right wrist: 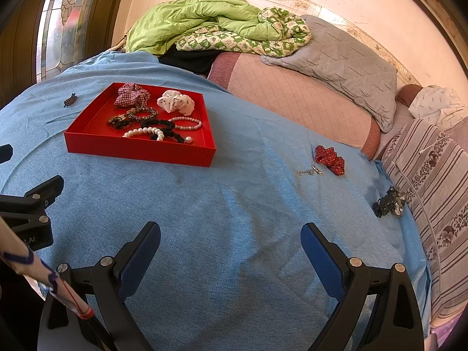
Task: Organize jewelry
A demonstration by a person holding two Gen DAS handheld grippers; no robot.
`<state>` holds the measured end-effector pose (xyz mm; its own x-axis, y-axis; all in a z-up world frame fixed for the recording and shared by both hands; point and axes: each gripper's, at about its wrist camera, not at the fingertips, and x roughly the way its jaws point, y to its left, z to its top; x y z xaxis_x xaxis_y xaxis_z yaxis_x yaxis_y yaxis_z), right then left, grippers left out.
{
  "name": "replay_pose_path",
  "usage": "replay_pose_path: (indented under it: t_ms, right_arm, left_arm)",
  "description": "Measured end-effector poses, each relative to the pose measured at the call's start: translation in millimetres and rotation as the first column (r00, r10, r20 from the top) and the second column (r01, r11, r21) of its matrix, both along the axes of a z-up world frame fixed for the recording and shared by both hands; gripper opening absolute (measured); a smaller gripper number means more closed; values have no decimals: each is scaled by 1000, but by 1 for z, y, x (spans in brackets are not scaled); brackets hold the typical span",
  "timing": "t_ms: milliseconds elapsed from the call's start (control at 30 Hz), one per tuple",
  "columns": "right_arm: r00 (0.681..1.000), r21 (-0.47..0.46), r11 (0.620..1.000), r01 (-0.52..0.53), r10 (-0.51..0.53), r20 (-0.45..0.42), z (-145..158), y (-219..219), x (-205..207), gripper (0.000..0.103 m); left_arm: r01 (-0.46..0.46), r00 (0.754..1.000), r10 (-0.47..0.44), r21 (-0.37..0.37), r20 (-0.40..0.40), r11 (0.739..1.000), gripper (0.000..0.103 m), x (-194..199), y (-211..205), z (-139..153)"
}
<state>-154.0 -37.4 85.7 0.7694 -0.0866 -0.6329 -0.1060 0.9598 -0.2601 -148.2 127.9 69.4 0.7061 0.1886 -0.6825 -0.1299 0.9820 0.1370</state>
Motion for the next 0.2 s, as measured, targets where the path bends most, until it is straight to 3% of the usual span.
replay_pose_path:
  t_ms: [100,200]
  right_arm:
    - [1000,1,1000,0,0,-1,0,0,0,98]
    - [1000,28,1000,8,-8,-19,-2,-7,2,98]
  left_arm:
    - [7,1000,-7,17,-28,1000,103,0,-1,-2]
    - [9,1000,-9,29,3,1000,103,-5,-2,1]
